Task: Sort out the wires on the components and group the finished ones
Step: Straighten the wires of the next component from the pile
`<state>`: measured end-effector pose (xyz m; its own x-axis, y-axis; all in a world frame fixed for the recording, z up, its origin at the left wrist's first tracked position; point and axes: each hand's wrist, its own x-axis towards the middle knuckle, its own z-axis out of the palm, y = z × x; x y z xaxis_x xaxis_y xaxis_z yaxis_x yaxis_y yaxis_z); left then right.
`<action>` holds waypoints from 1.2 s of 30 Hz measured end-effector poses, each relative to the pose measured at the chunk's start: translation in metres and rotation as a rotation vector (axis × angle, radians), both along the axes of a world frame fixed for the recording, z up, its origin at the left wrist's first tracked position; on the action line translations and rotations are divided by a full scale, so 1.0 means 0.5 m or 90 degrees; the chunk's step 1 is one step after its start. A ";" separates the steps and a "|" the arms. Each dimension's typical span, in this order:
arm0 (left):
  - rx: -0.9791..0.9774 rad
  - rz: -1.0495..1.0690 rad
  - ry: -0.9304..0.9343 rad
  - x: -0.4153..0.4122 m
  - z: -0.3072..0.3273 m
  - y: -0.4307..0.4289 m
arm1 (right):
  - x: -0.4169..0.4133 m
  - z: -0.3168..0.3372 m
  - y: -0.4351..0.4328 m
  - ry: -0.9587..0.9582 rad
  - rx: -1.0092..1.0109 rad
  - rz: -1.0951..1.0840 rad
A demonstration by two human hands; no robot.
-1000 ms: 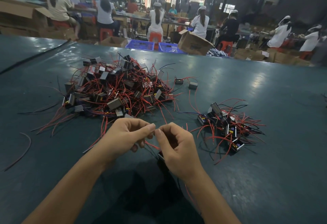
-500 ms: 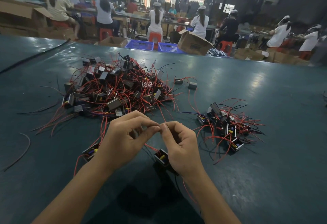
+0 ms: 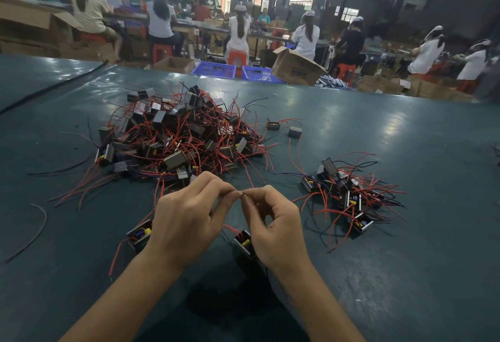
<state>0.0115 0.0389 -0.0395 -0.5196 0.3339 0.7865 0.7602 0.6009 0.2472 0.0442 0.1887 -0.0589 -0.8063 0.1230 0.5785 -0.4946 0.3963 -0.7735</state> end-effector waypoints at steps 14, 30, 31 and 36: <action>0.626 -0.303 -1.166 -0.012 0.019 0.021 | 0.003 -0.003 -0.001 0.172 0.260 -0.148; 0.030 -0.170 -0.074 -0.022 0.006 -0.024 | 0.004 0.015 0.001 -0.147 -0.148 0.109; 0.024 -0.148 -0.073 -0.021 0.007 -0.024 | 0.004 0.013 -0.001 -0.131 -0.121 0.089; -0.002 -0.058 -0.115 -0.011 0.011 -0.018 | 0.002 0.001 -0.002 0.021 0.080 -0.033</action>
<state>0.0059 0.0297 -0.0338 -0.6202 0.3878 0.6818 0.7544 0.5332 0.3829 0.0453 0.1875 -0.0585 -0.7807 0.0886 0.6186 -0.4960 0.5144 -0.6996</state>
